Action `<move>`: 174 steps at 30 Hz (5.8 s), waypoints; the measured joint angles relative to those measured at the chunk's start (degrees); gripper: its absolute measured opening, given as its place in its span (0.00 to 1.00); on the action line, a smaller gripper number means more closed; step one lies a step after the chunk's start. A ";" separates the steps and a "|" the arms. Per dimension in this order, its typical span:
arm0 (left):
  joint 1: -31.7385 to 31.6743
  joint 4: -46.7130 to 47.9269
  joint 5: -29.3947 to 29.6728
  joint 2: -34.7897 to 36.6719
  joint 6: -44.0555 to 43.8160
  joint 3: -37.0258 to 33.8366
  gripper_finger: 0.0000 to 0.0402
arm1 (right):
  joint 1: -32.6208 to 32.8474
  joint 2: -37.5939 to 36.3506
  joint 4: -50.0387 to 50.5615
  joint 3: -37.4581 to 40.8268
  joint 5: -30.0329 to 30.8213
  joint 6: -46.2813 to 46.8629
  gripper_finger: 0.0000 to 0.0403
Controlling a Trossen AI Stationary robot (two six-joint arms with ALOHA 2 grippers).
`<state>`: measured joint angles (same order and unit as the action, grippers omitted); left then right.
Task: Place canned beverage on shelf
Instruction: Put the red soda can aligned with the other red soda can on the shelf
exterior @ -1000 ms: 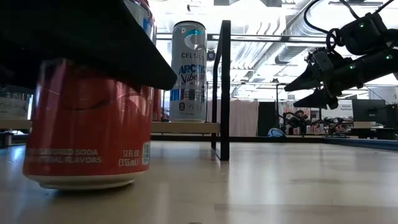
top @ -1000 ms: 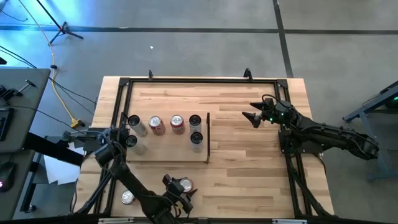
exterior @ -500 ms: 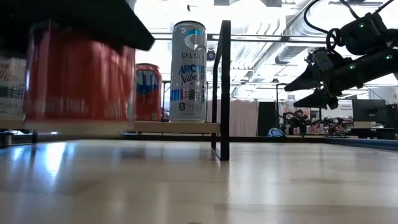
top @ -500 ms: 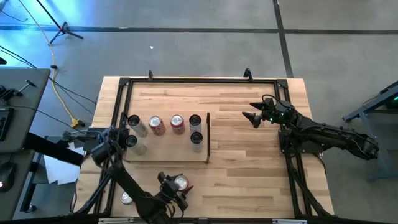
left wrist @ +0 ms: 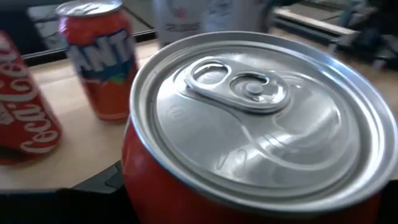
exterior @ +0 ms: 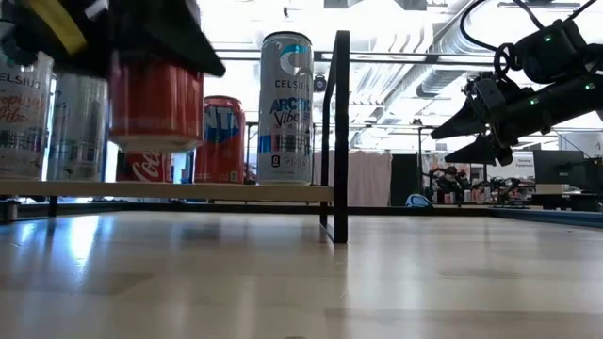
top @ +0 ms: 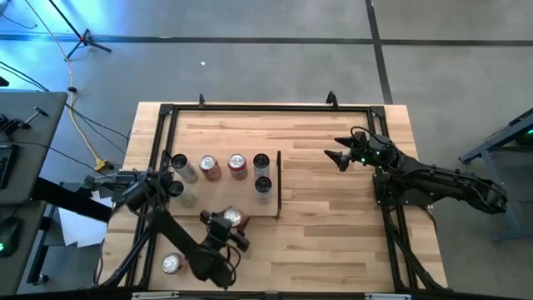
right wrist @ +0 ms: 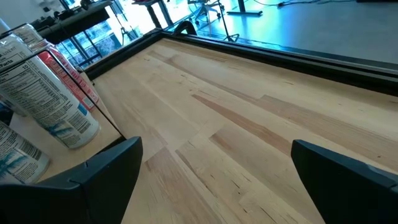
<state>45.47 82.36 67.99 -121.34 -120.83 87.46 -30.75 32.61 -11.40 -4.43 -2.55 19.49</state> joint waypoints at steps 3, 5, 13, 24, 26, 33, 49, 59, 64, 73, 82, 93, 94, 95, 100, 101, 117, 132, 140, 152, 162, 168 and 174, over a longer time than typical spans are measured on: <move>-1.46 1.75 -0.42 -0.15 -2.35 -1.38 0.66 | -0.01 0.01 0.00 0.00 -0.01 0.00 0.99; -2.43 1.71 -0.45 -0.13 -2.41 -2.12 0.66 | 0.01 -0.01 0.00 0.00 0.00 0.00 0.99; -5.85 1.52 -0.88 -0.13 -2.10 -4.25 0.66 | 0.01 0.01 0.00 0.00 0.00 0.00 0.99; -9.27 1.38 -1.84 -0.13 -3.65 -4.26 0.67 | -0.01 -0.01 0.00 0.00 0.00 0.00 0.99; -9.56 1.28 -2.82 -0.13 -3.62 -4.26 0.69 | -0.01 0.01 0.00 0.00 -0.01 0.00 0.99; -10.51 1.34 -4.47 -0.13 -3.61 -4.26 0.70 | 0.01 0.00 0.00 0.00 0.00 0.00 0.99; -11.78 0.88 -6.22 -0.10 -3.09 -4.22 0.72 | -0.01 0.01 0.00 0.00 0.00 0.00 0.99; -11.78 1.89 -6.52 -0.10 -3.65 -4.22 0.72 | 0.00 0.01 0.00 0.00 0.00 -0.01 0.99; -12.21 1.82 -6.37 -0.10 -5.39 -4.22 0.72 | -0.01 0.00 0.00 0.00 0.00 0.00 0.99; -13.44 1.41 -4.10 -0.10 -6.57 -4.24 0.78 | 0.00 0.01 0.00 0.00 0.00 0.00 0.99; -12.44 1.37 -3.12 -0.10 -5.93 -4.24 0.84 | 0.00 0.00 0.00 0.00 0.00 0.00 0.99; -7.96 0.93 0.34 1.47 -2.78 -4.22 0.84 | -0.01 0.01 0.00 0.00 0.00 0.00 0.99; -7.45 0.93 0.04 1.50 -2.53 -4.22 0.84 | 0.01 0.01 0.02 0.00 0.00 0.00 0.99; -6.97 0.89 -0.45 1.51 -2.53 -4.22 0.84 | 0.01 0.01 0.00 0.00 0.00 0.00 0.99; -4.81 -0.16 -2.30 1.58 -2.52 -4.23 0.84 | -0.01 -0.01 0.00 0.00 0.00 0.00 0.99; -4.41 -0.34 -2.35 1.58 -2.52 -4.22 0.84 | -0.01 0.01 0.00 0.00 0.00 0.00 0.99; -1.99 -0.98 -1.06 1.56 -1.62 -2.84 0.84 | 0.00 0.01 0.00 0.00 0.00 -0.01 0.99; -7.34 7.15 -28.62 12.49 23.72 17.69 0.84 | 0.01 -0.06 0.81 0.00 -0.02 0.00 0.99; -16.55 6.71 -43.57 17.07 39.81 19.69 0.84 | 0.03 -0.01 1.27 0.00 0.00 0.00 0.99; -28.01 3.22 -55.38 17.08 57.30 19.67 0.84 | 0.03 -0.01 1.58 0.00 0.00 0.00 0.99; -30.68 0.64 -59.35 17.05 61.60 15.56 0.84 | 0.03 -0.01 1.76 0.00 0.00 -0.01 0.99; -31.95 -2.20 -59.74 17.05 63.51 13.61 0.84 | 0.03 -0.01 1.77 0.00 0.00 -0.01 0.99; -33.21 -3.34 -60.43 17.05 64.58 11.89 0.84 | 0.03 0.01 2.05 0.00 0.00 0.00 0.99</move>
<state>12.26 79.02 7.57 -104.29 -56.25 99.35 -30.72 32.62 -9.35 -4.43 -2.55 19.49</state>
